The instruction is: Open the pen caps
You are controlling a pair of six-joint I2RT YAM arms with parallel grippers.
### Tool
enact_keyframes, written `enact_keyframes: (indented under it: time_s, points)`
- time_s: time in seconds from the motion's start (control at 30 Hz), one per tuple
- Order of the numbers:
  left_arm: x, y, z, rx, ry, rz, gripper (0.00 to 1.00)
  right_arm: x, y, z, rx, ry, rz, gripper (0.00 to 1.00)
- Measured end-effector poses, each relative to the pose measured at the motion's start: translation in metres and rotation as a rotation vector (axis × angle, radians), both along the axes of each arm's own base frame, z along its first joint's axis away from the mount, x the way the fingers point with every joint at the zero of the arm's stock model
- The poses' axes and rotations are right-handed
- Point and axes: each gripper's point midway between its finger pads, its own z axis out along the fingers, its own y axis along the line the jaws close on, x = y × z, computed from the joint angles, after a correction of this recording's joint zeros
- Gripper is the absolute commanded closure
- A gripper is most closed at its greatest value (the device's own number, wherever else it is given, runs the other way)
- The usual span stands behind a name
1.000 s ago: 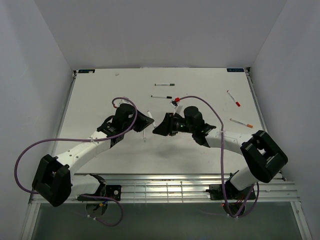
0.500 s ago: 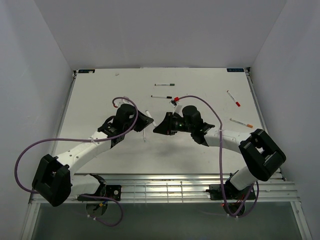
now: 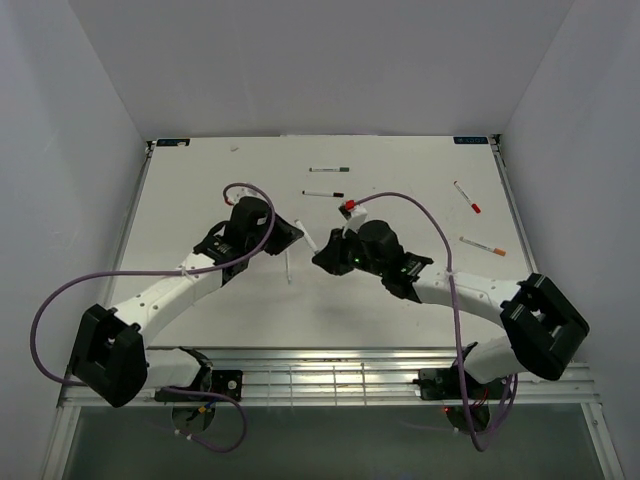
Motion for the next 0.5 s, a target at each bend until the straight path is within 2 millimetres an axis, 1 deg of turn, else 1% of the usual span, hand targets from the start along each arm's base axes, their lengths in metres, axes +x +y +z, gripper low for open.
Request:
enact_keyframes:
  time_s: [0.03,0.13,0.17,0.2,0.23,0.3,0.33,0.43,0.5]
  points:
    - [0.003,0.006,0.001,0.009,-0.03,0.02,1.0,-0.008,-0.006,-0.004,0.049,0.042,0.045,0.92]
    - [0.02,0.042,0.008,0.025,-0.108,0.132,1.0,-0.043,-0.022,-0.024,0.202,0.18,0.167,0.92]
    - [0.024,0.055,0.01,0.032,-0.126,0.171,1.0,-0.054,-0.025,-0.03,0.224,0.227,0.201,0.92]
    - [0.027,0.064,0.012,0.04,-0.138,0.2,1.0,-0.063,-0.025,-0.032,0.241,0.263,0.237,0.92]
    - [0.029,0.069,0.015,0.044,-0.149,0.217,1.0,-0.069,-0.024,-0.031,0.255,0.283,0.261,0.92]
    - [0.03,0.073,0.017,0.057,-0.159,0.227,1.0,-0.072,-0.02,-0.019,0.283,0.275,0.305,0.92]
    - [0.03,0.074,0.015,0.071,-0.158,0.226,1.0,-0.071,-0.019,-0.015,0.275,0.269,0.305,0.92]
    - [0.029,0.076,0.008,0.137,-0.135,0.198,1.0,-0.06,-0.019,0.001,0.257,0.207,0.294,0.92]
    - [0.03,0.07,0.007,0.158,-0.137,0.146,1.0,-0.055,-0.021,0.016,0.255,0.151,0.282,0.92]
